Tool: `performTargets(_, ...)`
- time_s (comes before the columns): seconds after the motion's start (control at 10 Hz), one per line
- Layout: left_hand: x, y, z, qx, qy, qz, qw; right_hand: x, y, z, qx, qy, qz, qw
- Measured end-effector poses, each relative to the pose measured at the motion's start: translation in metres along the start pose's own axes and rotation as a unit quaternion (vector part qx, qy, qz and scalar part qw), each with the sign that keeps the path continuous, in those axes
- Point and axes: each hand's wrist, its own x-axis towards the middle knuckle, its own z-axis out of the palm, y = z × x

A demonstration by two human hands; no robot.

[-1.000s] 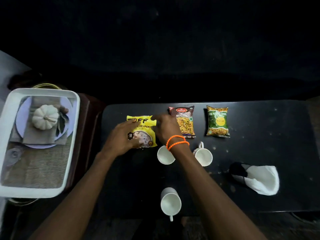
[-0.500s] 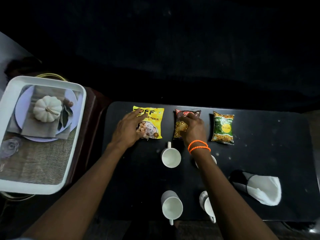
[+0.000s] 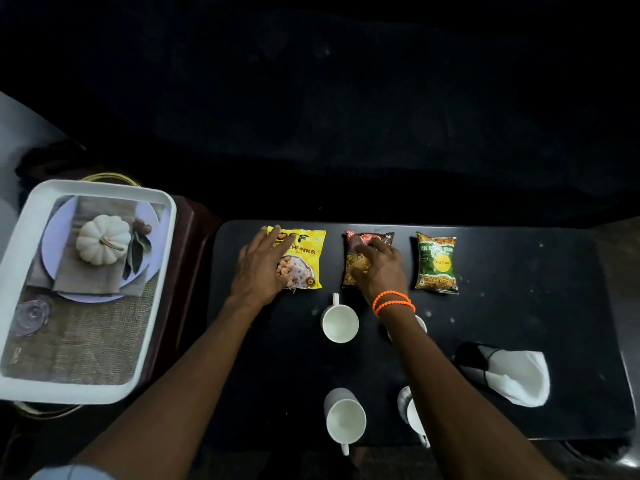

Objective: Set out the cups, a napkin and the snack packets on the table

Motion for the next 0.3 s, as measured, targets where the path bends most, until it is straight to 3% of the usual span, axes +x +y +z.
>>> performTargets(0.3,-0.002,0.029,-0.059,0.054,0.165,0.047,0.984,-0.007,-0.023,-0.070,-0.067,0.166,-0.084,0.980)
